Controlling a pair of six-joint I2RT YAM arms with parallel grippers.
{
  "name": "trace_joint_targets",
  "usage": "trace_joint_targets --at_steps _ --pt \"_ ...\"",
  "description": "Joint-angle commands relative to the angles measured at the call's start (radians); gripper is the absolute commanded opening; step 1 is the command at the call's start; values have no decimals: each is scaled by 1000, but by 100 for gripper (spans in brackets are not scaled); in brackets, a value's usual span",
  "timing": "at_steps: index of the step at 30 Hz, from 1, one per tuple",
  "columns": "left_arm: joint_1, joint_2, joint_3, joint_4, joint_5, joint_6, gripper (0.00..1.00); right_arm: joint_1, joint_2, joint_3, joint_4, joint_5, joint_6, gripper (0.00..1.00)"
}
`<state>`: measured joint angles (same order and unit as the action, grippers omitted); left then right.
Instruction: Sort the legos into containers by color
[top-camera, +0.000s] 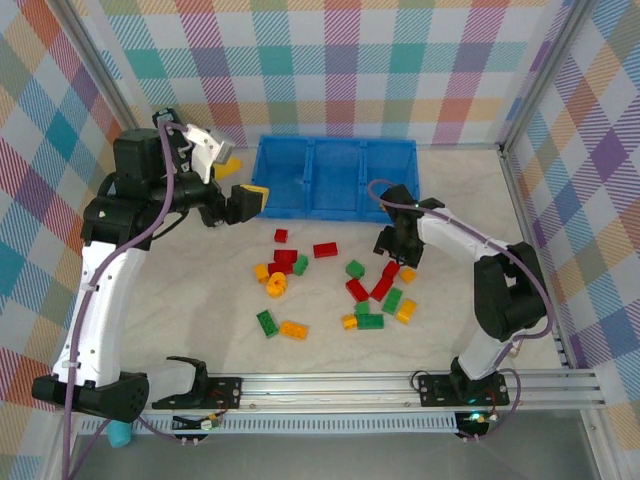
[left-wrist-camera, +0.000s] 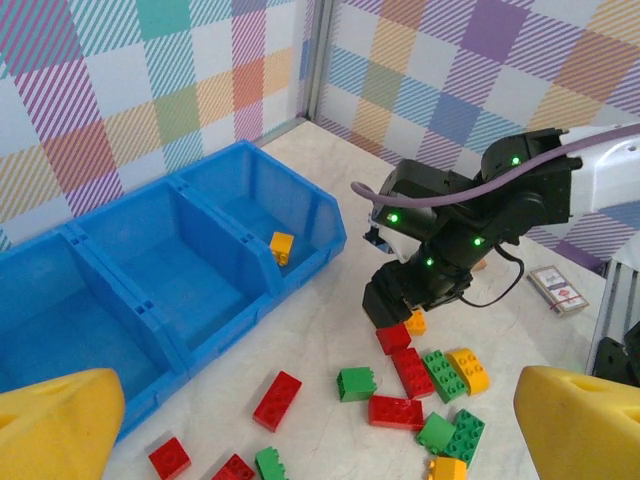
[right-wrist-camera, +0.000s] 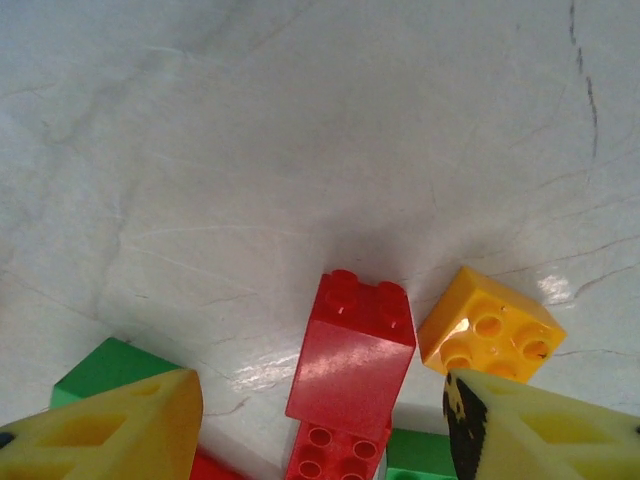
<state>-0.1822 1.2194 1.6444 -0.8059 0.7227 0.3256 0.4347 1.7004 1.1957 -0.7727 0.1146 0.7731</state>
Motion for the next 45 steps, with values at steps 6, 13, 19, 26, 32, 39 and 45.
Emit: trace_joint_targets --at_steps 6,13,19,26,32,39,45 --pt "-7 -17 -11 34 -5 -10 100 15 63 -21 26 -17 33 60" --pt "-7 -15 -8 31 -10 -11 100 16 84 -47 37 -23 36 55" --pt "-7 -15 -6 30 -14 -11 100 19 103 -61 51 -26 35 49" --pt "-7 -17 -9 31 -22 -10 100 24 115 -26 50 -20 2 33" --pt "-7 -21 -13 33 -32 -7 100 40 119 140 -4 45 -118 30" --pt "-5 -1 -4 25 -36 -2 100 100 181 470 70 99 -452 32" --pt "-5 16 15 4 -51 12 100 140 397 766 85 137 -662 34"
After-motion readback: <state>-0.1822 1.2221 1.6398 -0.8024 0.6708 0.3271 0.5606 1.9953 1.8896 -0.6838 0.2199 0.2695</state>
